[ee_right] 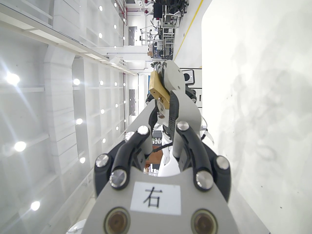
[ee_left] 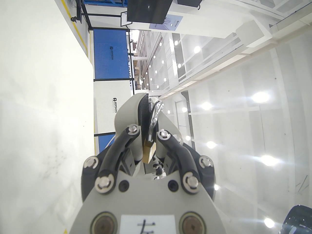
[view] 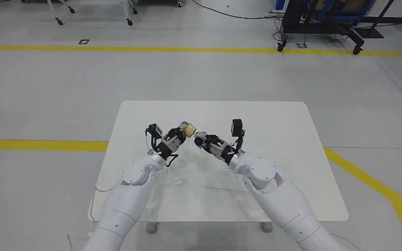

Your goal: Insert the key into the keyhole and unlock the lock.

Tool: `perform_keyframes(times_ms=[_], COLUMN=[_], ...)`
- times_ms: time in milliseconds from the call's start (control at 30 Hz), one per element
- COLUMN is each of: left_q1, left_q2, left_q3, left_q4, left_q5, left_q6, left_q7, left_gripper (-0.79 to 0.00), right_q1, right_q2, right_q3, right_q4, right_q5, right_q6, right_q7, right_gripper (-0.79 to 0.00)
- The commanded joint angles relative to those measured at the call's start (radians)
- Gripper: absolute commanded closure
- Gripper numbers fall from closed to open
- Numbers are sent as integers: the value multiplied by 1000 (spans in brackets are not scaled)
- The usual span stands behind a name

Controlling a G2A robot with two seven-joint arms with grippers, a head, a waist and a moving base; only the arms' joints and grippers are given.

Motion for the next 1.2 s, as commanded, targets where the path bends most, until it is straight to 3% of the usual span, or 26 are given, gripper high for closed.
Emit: perform_keyframes(times_ms=[0,233,400,600,767,1000,1167], left_q1=[0,-1,1,3,7,13,14], left_q2=[-1,-1,0,1,1,2,1], left_q3=[2,1,1,0,-2,-4,-5], left_q4=[-1,-1,-7,-14,-24,-33,-34], left_q5=[2,14,33,62,87,103,90], left_q6=[1,-7,-19,-32,-59,-77,-73], left_q7=[-1,-3,-8,12,21,31,26], left_gripper=[0,0,0,0,0,0,0], right_q1=[2,8,0,0,12,18,14], right_q2=[-2,-10,-19,-24,-24,-24,-22], right_q3=[-2,-10,8,50,66,80,84], right_q4=[3,12,23,64,90,104,88], right_q5=[-3,11,142,369,453,481,415], right_q6=[2,7,9,55,142,170,141], right_q7=[0,-2,15,157,231,235,201], right_gripper=[-15,0,0,0,0,0,0])
